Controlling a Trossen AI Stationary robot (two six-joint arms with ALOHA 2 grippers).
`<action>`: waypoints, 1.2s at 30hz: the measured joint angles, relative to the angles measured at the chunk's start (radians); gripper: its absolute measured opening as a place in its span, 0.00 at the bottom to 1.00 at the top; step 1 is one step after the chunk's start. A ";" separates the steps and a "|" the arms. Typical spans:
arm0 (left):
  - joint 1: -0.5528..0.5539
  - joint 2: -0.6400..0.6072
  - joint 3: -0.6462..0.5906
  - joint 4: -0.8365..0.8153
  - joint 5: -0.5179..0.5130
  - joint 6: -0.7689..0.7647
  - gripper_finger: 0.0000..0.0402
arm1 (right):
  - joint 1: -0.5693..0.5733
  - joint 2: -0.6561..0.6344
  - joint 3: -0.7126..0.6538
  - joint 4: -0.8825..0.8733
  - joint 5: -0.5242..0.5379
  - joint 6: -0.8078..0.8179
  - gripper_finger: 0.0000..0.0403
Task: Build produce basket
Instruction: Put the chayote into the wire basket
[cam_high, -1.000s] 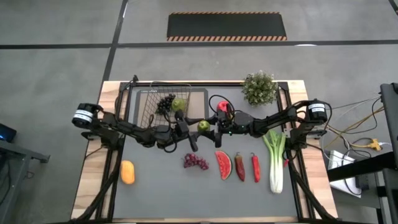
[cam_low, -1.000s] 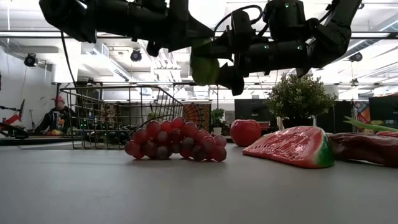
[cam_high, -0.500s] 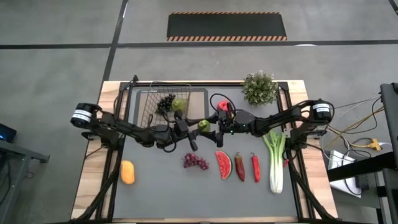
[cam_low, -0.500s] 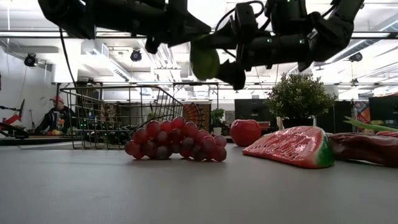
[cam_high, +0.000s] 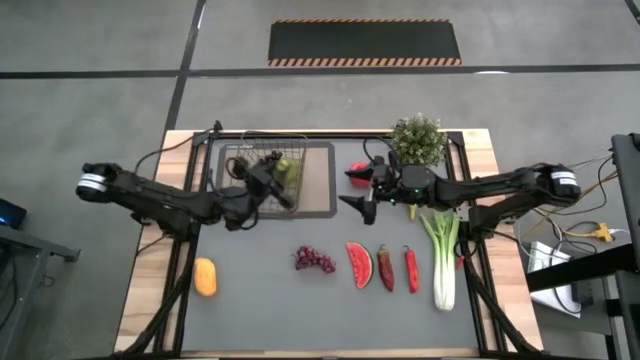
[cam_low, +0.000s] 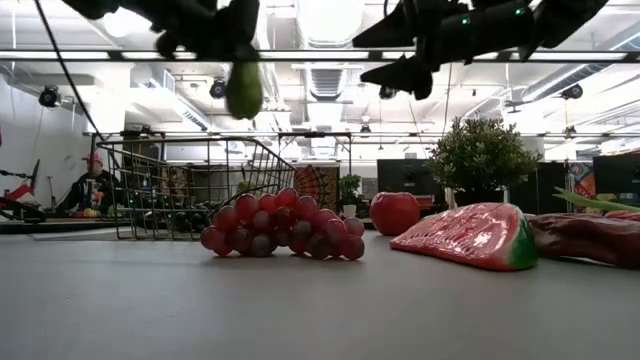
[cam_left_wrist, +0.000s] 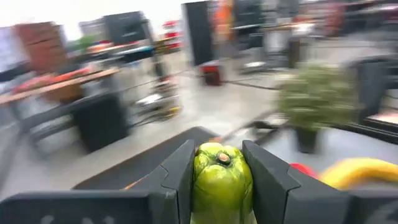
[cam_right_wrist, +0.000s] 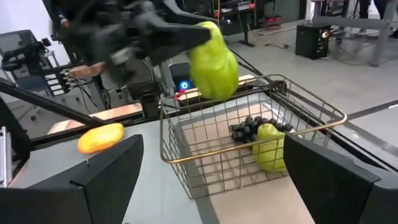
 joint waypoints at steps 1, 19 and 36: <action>0.009 -0.010 -0.014 -0.004 -0.022 -0.039 0.24 | 0.000 -0.013 -0.005 -0.011 0.001 -0.002 0.91; 0.124 0.190 -0.181 0.006 0.072 -0.521 0.24 | 0.000 0.005 -0.059 -0.018 0.001 0.076 0.91; 0.220 0.335 -0.110 0.017 0.181 -0.530 0.25 | 0.003 0.003 -0.059 -0.043 -0.001 0.111 0.91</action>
